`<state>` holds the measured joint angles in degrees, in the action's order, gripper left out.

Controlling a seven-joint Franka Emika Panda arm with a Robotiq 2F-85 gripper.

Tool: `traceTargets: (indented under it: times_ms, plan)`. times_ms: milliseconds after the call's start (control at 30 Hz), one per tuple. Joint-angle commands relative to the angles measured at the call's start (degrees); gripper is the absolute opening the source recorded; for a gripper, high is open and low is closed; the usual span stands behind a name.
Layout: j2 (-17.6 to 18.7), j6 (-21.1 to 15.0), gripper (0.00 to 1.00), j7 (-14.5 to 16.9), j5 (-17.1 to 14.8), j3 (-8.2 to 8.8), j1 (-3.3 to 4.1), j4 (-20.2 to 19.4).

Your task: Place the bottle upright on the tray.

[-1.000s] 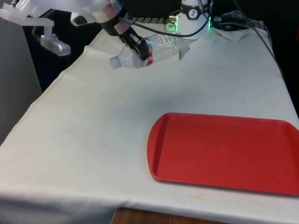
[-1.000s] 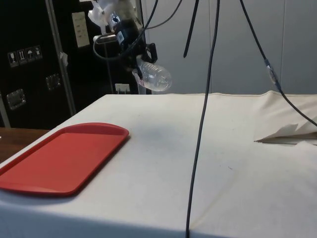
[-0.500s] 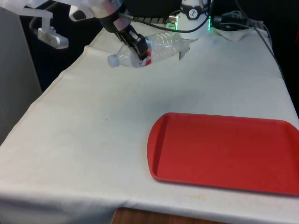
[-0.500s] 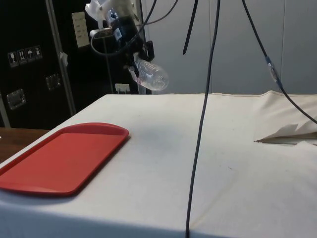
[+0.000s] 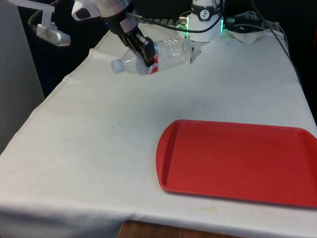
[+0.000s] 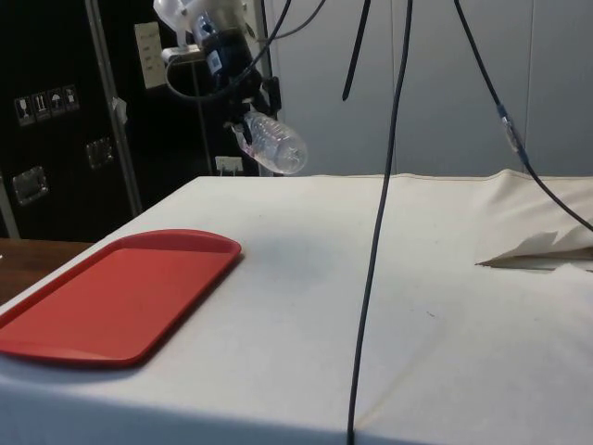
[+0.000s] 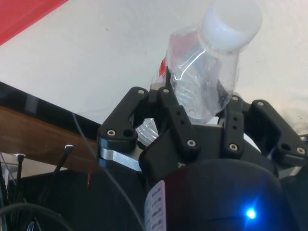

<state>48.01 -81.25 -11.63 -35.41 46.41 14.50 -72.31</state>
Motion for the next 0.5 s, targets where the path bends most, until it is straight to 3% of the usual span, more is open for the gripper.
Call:
traceTargets:
  times_ms: [0,200,233,267,467]
  plan:
    - [-1.0,-2.2,0.35,0.6,0.1,0.57,0.97,-1.8]
    - [-1.0,-4.0,0.35,1.0,0.1,0.52,1.32,-1.9]
    - [0.0,-2.1,0.35,0.4,0.0,-0.06,0.40,-0.1]
    - [-1.0,-4.2,0.35,1.0,0.1,0.52,1.38,-1.9]
    - [-1.1,-6.0,0.35,1.3,0.1,0.52,1.72,-1.9]
